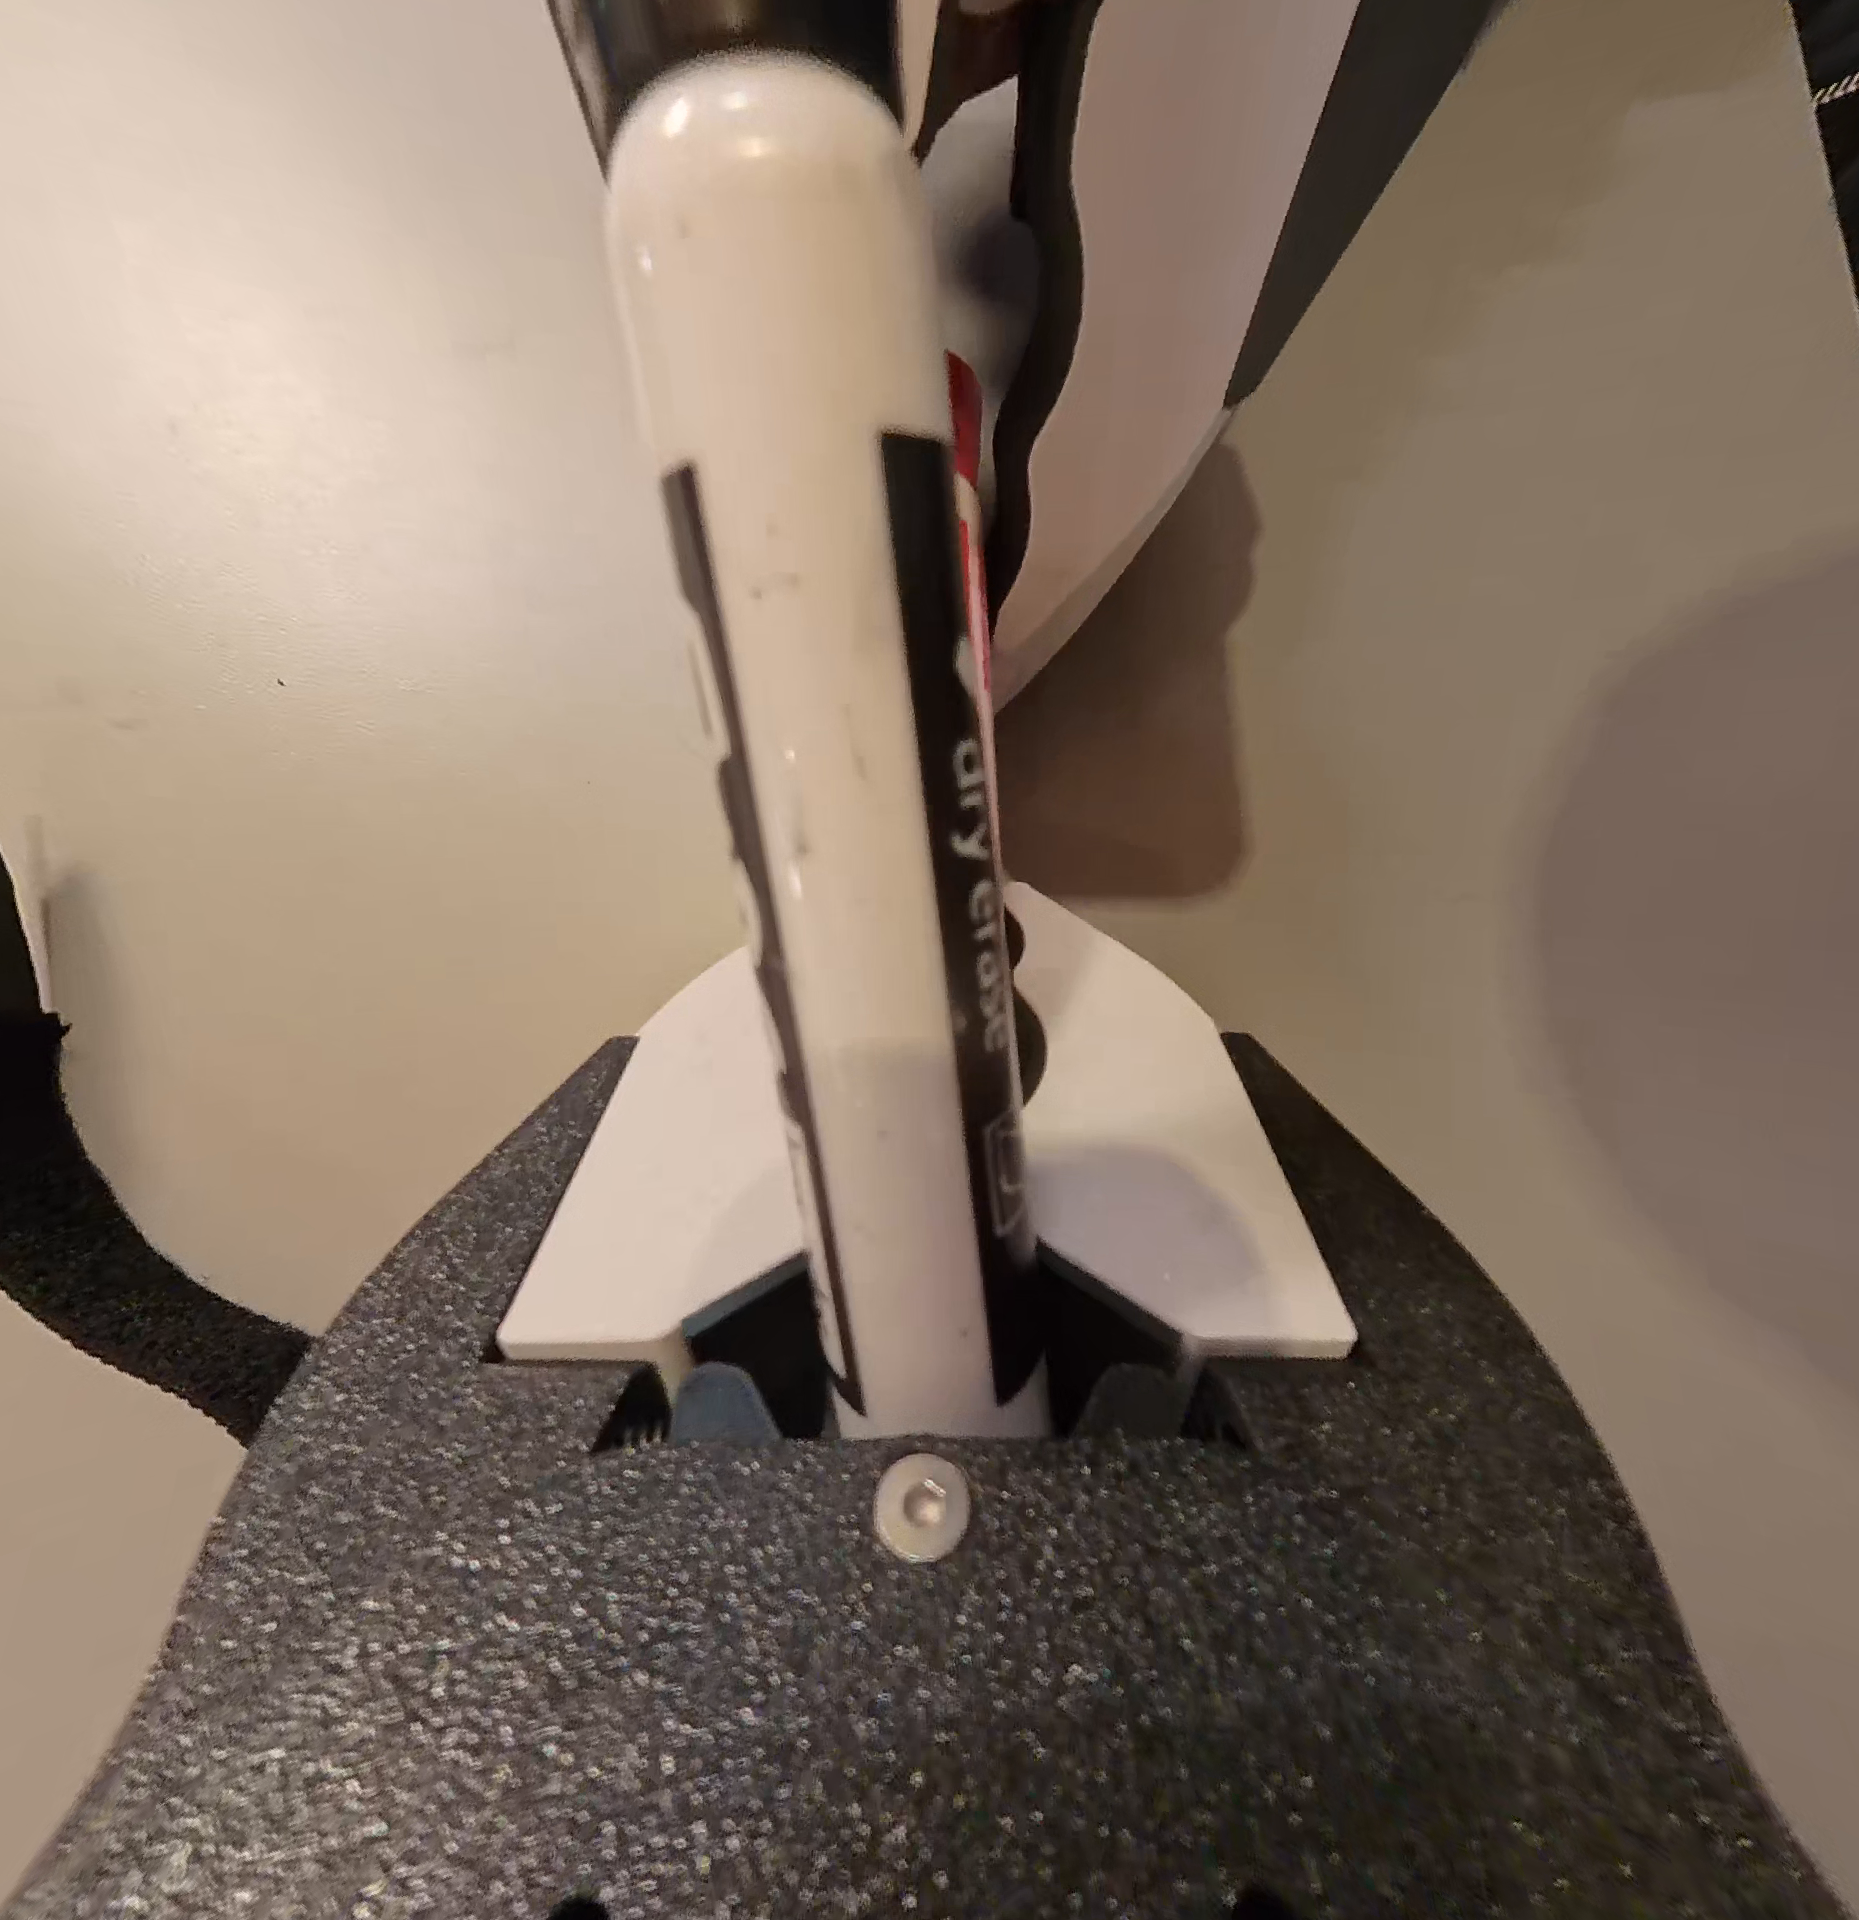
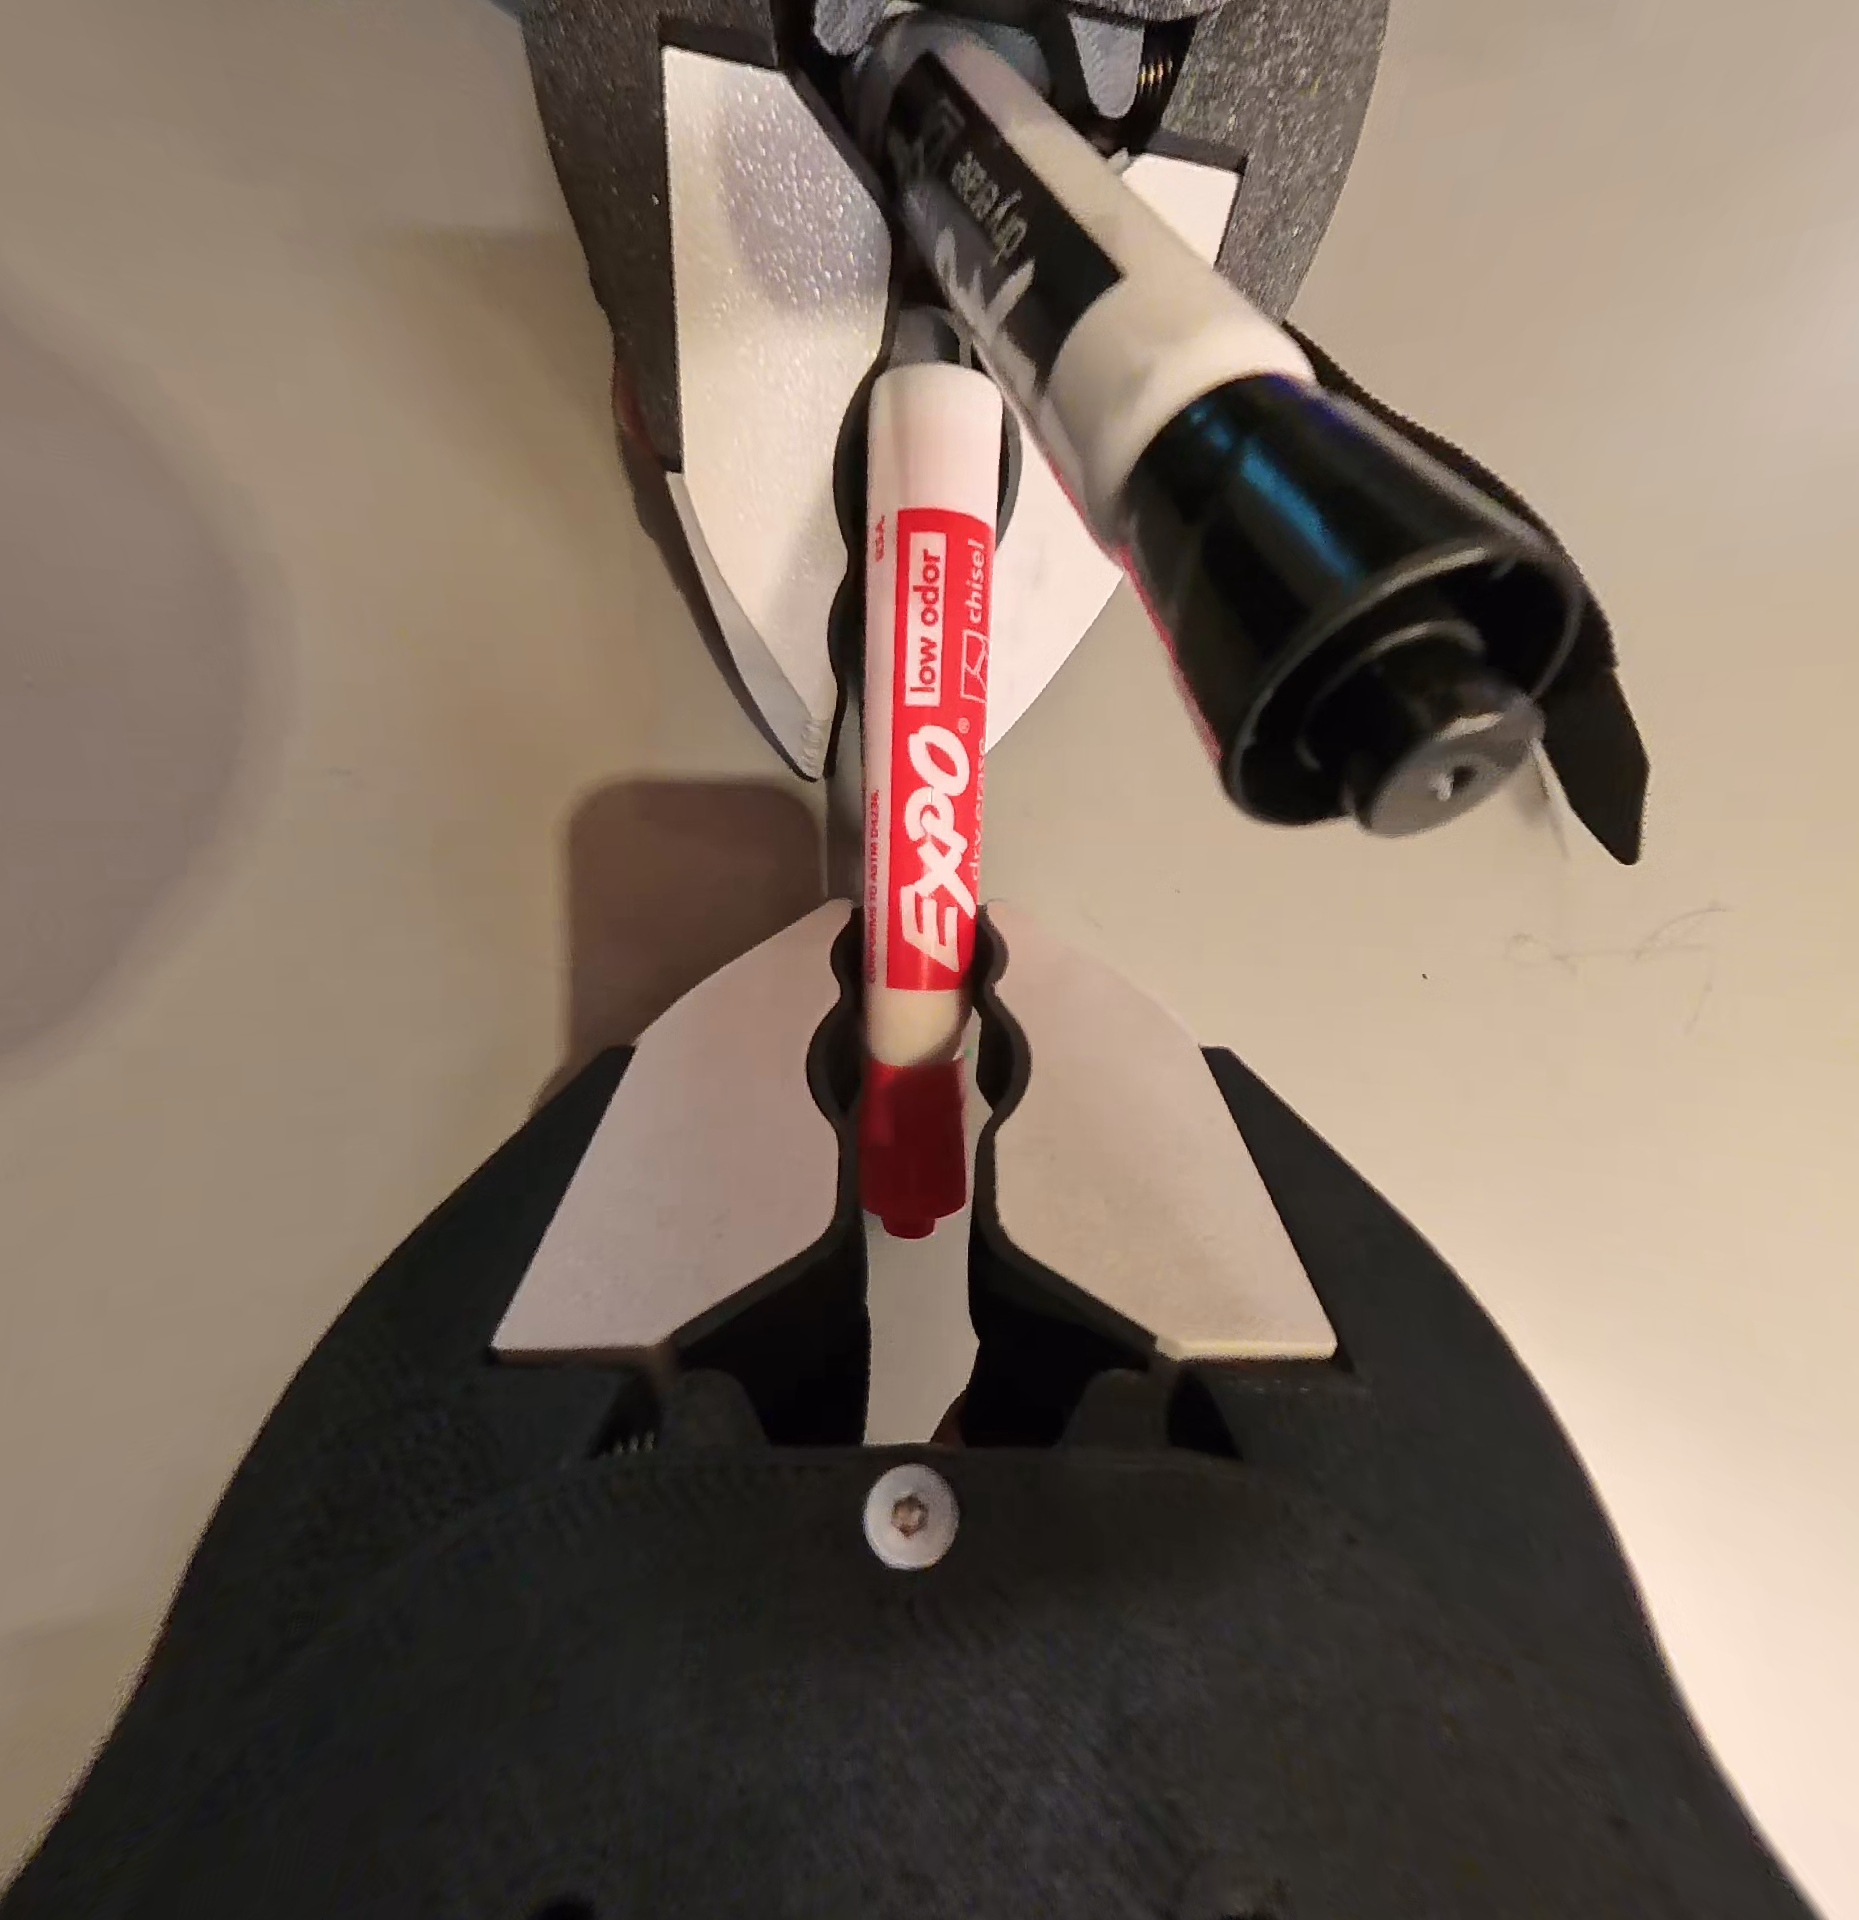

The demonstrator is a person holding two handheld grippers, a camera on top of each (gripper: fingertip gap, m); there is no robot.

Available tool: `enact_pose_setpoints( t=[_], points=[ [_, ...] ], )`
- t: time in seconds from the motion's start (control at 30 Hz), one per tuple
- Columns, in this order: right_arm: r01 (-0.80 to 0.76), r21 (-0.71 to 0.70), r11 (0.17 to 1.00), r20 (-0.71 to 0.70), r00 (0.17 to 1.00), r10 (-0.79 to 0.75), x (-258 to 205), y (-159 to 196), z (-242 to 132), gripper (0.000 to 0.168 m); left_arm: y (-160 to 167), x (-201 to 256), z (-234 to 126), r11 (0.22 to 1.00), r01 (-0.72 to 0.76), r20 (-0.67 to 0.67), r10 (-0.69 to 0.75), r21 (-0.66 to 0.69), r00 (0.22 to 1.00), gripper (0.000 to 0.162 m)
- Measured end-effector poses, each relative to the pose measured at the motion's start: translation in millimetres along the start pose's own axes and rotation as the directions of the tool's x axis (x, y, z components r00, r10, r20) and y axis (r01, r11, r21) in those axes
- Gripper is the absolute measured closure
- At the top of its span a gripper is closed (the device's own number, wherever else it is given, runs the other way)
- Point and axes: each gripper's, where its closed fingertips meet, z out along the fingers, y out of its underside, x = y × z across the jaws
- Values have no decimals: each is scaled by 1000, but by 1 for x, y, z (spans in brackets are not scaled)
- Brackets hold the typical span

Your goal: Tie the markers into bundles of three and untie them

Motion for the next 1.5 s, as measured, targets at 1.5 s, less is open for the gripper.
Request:
enact_pose_setpoints(
  t=[1.5],
  points=[
    [-158,66,985,137,980,147,-3,-4,-26,148,-33,4,-11,968,21,-90,1,250,996,142]
  ],
)
